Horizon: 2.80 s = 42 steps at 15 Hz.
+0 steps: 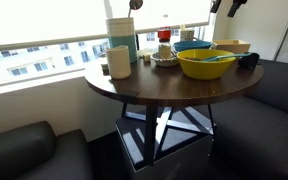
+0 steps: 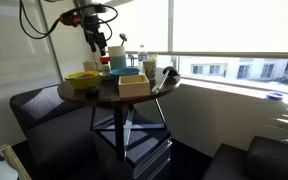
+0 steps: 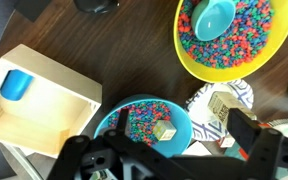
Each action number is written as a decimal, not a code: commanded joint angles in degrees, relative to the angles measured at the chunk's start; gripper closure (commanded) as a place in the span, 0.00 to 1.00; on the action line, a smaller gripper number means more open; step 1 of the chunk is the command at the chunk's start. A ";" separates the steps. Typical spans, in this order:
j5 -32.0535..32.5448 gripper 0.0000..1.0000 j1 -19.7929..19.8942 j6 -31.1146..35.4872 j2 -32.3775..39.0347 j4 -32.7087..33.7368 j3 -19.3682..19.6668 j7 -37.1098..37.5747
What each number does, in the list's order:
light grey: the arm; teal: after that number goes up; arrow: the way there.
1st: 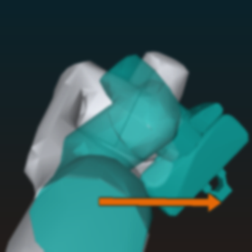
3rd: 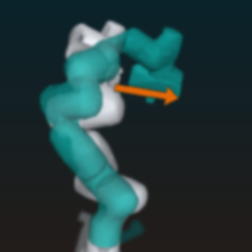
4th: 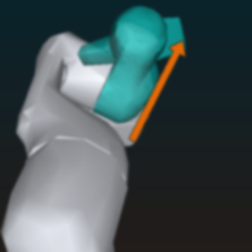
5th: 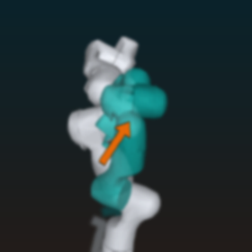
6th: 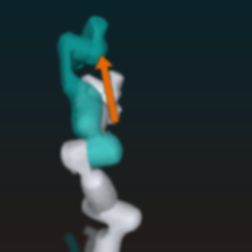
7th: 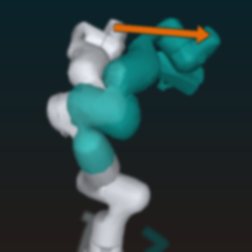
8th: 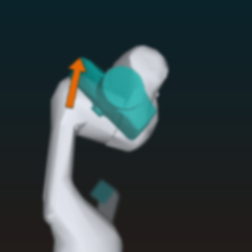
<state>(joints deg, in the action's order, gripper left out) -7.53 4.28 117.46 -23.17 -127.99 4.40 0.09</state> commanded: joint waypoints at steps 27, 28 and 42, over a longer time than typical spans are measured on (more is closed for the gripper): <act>-2.71 0.00 0.75 -4.34 -0.52 -2.17 -0.99 13.02; -2.28 0.00 0.86 -3.65 -0.74 -2.66 -1.36 14.48; 8.50 0.00 3.63 3.94 0.16 -2.16 -3.25 21.46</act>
<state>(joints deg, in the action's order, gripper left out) 1.14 7.70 121.55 -23.03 -130.26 1.33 21.67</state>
